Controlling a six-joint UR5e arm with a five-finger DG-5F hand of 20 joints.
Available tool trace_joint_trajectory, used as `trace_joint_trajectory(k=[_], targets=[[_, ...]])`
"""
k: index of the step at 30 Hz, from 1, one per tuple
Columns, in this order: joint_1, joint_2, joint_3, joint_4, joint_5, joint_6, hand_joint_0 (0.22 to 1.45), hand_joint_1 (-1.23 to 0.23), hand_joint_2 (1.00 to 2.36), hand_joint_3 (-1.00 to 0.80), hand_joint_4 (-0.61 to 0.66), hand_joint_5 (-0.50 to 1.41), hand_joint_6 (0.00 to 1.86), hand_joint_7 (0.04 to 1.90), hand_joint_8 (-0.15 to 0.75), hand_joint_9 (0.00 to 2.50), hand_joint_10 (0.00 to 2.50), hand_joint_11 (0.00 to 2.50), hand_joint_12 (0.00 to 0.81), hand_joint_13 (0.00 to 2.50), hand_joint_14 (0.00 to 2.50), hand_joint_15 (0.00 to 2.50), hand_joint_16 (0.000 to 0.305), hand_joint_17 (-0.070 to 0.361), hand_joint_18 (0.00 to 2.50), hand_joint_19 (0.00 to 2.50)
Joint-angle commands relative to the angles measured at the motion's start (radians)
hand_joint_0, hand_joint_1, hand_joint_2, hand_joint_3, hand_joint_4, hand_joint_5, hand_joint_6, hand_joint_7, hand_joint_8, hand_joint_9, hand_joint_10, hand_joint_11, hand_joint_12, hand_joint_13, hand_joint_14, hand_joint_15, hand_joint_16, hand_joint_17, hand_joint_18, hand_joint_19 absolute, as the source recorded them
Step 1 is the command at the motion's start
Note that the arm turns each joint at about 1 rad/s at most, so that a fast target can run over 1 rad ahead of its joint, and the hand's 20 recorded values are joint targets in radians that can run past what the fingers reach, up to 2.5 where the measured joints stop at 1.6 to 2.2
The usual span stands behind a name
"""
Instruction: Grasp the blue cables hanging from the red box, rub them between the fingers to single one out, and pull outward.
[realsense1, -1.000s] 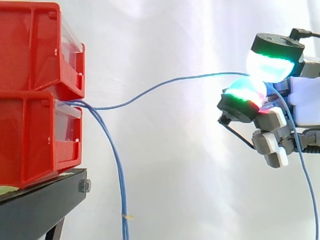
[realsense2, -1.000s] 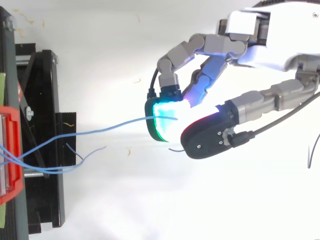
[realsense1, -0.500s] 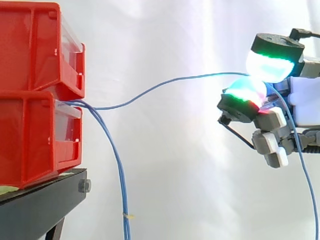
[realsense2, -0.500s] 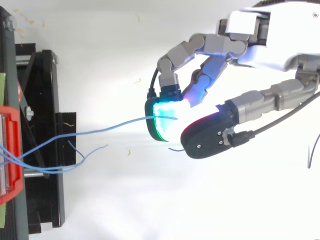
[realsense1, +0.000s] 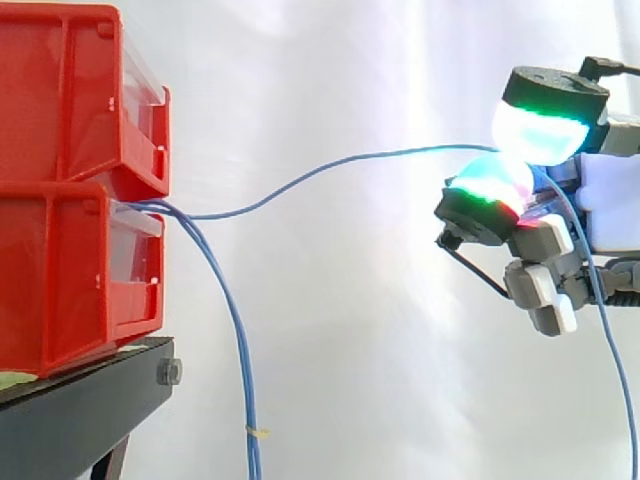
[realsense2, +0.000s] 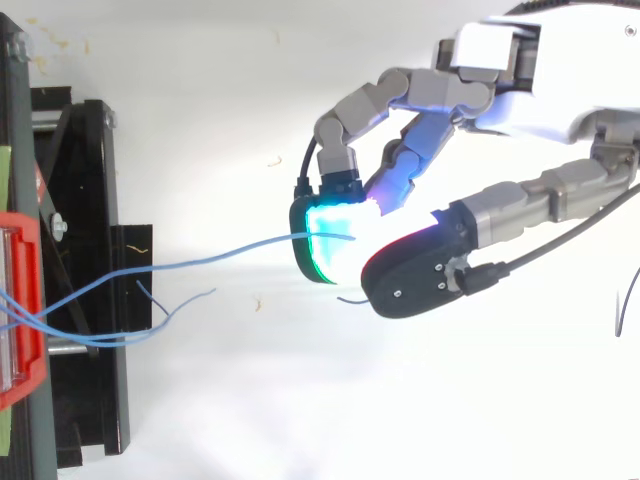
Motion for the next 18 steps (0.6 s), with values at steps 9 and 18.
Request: trace_joint_trajectory(k=[9, 18], targets=[[0.001, 0.0, 0.0, 0.0, 0.0, 0.0, 0.6, -0.74, 1.02, -0.03, 0.11, -0.13, 0.87, 1.19, 0.29, 1.09, 0.01, 0.77, 0.389, 0.96, 0.02, 0.63, 0.049, 0.111, 0.88, 0.71], [-0.001, 0.0, 0.0, 0.0, 0.0, 0.0, 0.6, -0.74, 1.02, -0.04, 0.11, -0.13, 0.87, 1.2, 0.292, 1.09, 0.01, 0.77, 0.391, 0.96, 0.02, 0.62, 0.05, 0.112, 0.89, 0.71]])
